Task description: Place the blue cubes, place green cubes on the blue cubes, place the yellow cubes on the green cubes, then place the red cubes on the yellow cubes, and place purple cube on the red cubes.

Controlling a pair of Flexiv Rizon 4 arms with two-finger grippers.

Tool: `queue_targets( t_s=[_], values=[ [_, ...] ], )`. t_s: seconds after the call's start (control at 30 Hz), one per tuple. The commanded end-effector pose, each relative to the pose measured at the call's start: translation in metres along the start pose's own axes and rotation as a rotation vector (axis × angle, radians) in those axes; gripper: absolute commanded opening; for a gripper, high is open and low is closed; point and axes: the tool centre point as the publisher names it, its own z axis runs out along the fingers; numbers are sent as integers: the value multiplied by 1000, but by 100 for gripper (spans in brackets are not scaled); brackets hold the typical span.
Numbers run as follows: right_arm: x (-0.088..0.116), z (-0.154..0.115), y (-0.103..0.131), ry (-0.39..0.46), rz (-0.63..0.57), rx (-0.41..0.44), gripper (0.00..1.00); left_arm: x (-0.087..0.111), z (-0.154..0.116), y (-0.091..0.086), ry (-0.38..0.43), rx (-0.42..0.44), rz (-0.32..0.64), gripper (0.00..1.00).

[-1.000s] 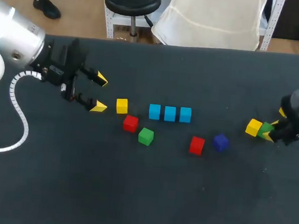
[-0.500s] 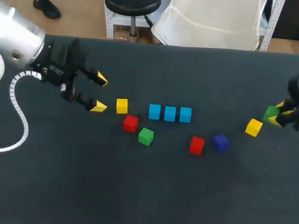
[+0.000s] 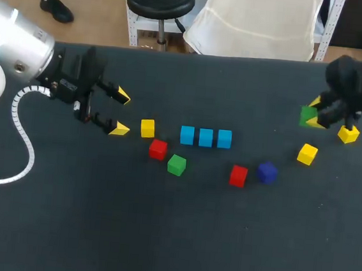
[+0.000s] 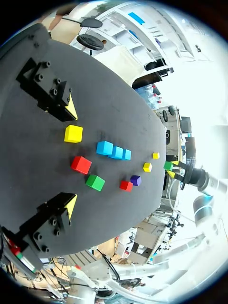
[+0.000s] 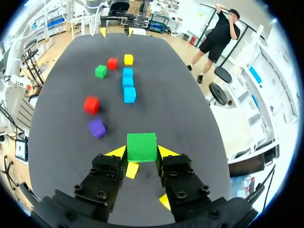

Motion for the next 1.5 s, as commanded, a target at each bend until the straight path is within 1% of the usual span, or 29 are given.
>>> queue_targets(
  t_s=[0.03,0.13,0.2,0.33,0.53,0.57,0.67,1.1,1.3,1.5],
  values=[
    [-14,26,-8,-27,-16,-118,0,1,0,0,-3,-1,2,100],
    [-28,38,-5,-42,-33,-135,0,1,0,0,-3,-1,2,100],
    [-37,46,-1,-27,-52,-135,0,1,0,0,-3,-1,2,100],
    [-55,61,8,-37,-62,-148,0,1,0,0,-3,-1,2,100],
    [-79,73,22,-53,-77,-155,0,1,0,0,-3,-1,2,100],
    [-82,74,24,-64,-78,-164,0,1,0,0,-3,-1,2,100],
    [-91,79,30,-63,-84,-167,0,1,0,0,-3,-1,2,100],
    [-116,103,48,-82,-76,-189,0,1,0,0,-3,-1,2,100],
    [-120,112,53,-81,-75,-201,0,1,0,0,-3,-1,2,100],
    [-120,120,53,-78,-69,-208,0,1,0,0,-3,-1,2,100]
  ],
)
